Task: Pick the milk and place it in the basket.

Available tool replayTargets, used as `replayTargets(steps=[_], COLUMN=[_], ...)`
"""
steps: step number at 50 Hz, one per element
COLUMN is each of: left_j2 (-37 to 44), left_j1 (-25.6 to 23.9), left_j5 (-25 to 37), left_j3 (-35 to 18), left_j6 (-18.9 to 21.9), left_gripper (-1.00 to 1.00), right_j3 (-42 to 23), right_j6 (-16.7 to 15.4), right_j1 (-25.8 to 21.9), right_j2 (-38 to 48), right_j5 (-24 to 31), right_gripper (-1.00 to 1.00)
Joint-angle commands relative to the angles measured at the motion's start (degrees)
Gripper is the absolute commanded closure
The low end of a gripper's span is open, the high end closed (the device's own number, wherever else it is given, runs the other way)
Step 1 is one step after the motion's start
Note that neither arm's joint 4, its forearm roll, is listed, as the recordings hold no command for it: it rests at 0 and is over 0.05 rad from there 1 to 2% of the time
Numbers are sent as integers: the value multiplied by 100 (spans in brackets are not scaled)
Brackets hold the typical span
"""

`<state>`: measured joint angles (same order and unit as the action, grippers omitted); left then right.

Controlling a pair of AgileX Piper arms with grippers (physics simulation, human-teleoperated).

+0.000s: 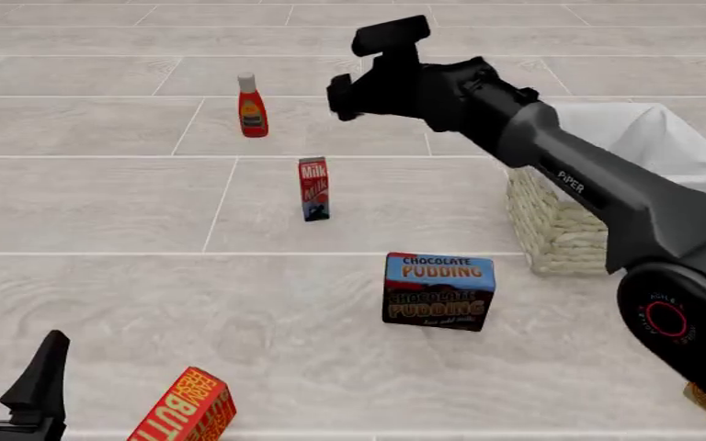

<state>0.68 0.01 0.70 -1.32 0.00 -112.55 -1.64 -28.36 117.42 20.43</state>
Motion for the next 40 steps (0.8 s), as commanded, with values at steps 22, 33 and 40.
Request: replayTargets(steps=[22,33,40], left_j2=[-1,-1,-2], left_j1=[1,0,1], left_j5=[0,0,1], left_j3=[0,0,0], left_j6=[0,0,0], left_gripper=[-100,-100,-100], right_j3=[-4823,-4958,-4960], right_j6=[160,276,359], right_j1=[-209,-270,-302], right_j2=[3074,3453,3585], right_j5=[2221,2197,2156], right_gripper=[-100,-100,-100])
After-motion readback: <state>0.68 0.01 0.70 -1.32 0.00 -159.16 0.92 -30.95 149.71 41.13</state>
